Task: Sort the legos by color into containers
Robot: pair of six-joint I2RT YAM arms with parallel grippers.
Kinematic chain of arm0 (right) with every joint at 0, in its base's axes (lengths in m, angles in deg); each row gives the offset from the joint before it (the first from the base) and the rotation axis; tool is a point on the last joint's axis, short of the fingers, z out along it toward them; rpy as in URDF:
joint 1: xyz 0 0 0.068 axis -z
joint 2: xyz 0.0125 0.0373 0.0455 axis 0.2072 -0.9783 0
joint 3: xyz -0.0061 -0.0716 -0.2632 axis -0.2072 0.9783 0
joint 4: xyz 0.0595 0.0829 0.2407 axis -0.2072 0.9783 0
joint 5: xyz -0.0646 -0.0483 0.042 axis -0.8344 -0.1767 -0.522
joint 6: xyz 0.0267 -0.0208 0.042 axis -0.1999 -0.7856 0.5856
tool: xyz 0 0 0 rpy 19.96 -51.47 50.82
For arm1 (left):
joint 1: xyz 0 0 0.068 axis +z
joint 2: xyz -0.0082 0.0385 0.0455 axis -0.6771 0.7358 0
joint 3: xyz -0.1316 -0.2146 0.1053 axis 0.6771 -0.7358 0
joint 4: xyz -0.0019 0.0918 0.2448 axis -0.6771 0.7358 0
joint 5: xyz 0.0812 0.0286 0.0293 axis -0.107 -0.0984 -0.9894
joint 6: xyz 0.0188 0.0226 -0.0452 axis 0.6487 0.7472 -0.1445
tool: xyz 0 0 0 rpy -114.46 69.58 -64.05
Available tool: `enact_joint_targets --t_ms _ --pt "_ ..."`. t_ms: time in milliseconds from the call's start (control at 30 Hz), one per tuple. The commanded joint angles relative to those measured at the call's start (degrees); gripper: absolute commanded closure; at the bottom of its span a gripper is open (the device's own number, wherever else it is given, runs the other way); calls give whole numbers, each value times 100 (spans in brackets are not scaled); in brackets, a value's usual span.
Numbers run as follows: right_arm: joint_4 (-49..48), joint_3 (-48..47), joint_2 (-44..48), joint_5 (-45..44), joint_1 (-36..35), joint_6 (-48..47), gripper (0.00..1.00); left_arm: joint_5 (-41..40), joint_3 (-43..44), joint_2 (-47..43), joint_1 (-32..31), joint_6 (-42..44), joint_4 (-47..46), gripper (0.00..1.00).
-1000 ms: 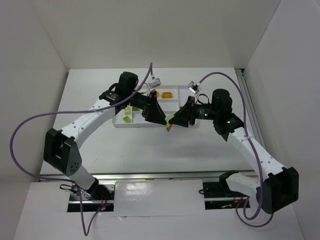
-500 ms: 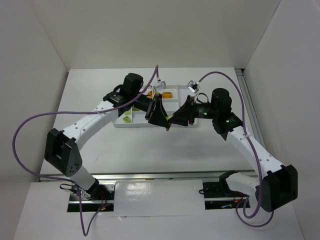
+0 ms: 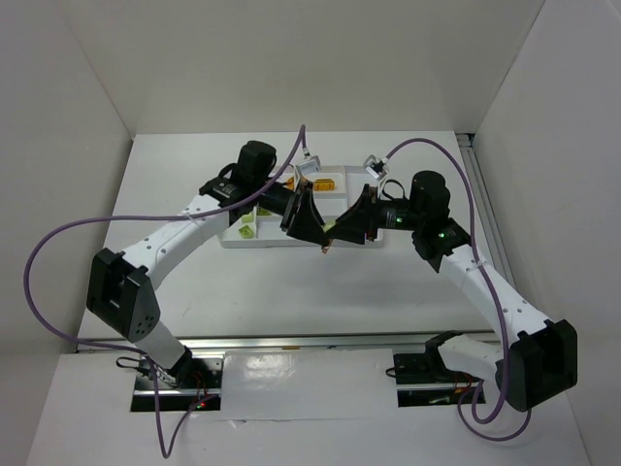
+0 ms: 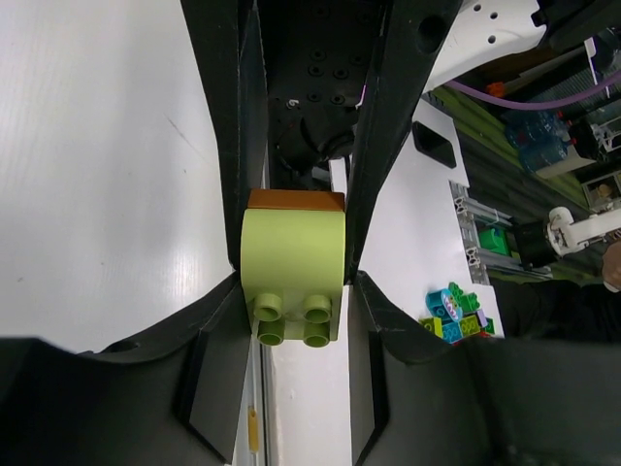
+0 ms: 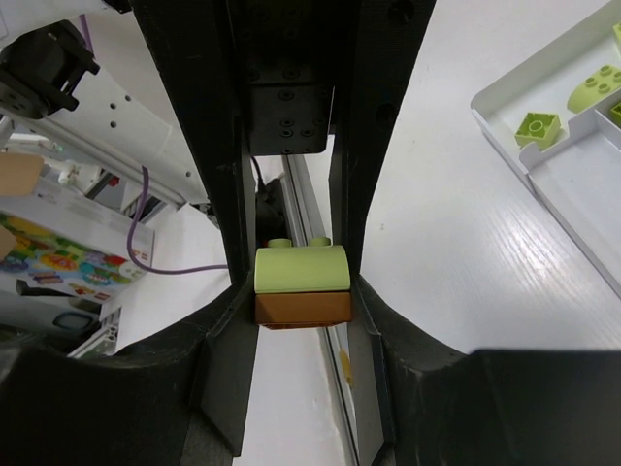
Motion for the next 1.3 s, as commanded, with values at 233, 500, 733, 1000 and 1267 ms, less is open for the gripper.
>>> enact_joint_targets --t_ms 233,500,733,1000,1267 --pt "-393 73 116 -243 159 256 43 325 116 -170 178 56 -278 100" --pt "-639 135 116 -129 159 371 39 377 11 -170 231 56 -339 100" --pt "-814 135 64 -67 159 476 42 378 11 -170 231 56 -392 100" --pt "-1034 240 116 -67 159 590 85 282 -42 -231 283 56 -392 100" --pt "-120 240 318 -752 274 142 90 527 -341 -407 1056 -427 -963 100"
